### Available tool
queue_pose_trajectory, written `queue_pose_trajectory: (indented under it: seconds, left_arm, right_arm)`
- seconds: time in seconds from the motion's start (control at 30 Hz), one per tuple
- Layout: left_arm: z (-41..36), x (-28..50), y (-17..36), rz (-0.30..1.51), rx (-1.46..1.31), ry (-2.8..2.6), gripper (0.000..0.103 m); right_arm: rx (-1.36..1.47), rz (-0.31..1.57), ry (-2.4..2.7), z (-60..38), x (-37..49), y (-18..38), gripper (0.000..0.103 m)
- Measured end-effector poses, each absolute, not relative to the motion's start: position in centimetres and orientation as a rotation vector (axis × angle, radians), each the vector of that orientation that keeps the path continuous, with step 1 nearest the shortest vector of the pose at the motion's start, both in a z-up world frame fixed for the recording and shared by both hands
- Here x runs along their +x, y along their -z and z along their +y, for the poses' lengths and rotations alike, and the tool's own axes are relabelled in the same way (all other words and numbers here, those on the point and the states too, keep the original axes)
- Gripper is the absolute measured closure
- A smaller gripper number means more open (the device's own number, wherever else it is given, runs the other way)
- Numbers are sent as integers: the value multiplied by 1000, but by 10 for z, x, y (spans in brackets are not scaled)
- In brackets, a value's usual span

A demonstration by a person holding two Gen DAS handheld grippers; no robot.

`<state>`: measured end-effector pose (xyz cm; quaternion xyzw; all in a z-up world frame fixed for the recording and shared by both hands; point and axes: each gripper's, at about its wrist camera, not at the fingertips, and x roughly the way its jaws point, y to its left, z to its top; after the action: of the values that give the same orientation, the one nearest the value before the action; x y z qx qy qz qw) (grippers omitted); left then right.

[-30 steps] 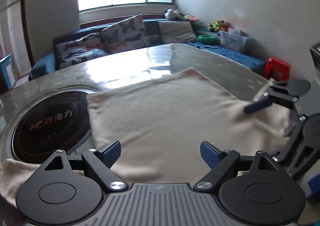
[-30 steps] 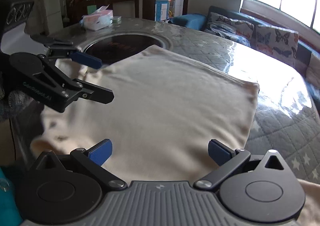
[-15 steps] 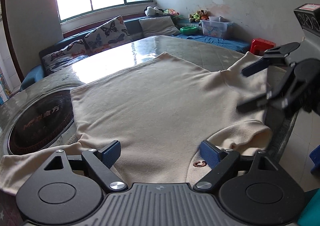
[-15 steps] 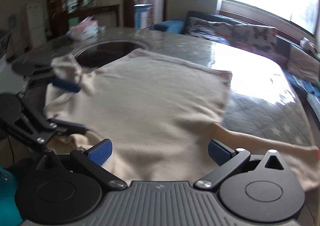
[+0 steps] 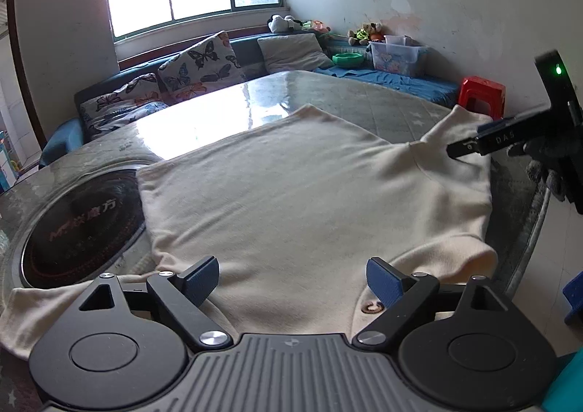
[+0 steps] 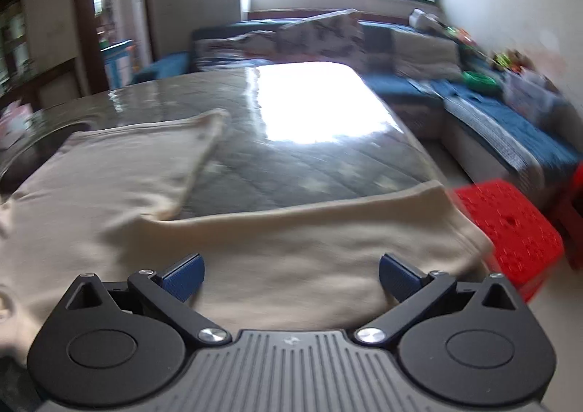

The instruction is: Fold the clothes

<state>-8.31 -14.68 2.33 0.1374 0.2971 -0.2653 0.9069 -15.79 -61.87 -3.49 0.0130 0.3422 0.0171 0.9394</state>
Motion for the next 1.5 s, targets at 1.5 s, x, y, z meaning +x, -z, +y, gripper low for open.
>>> queue_pose_trajectory:
  seconds: [1.5]
  left_arm:
    - [-169, -66, -39, 616, 197, 557, 5]
  right_arm:
    - [82, 649, 126, -634, -162, 16, 9]
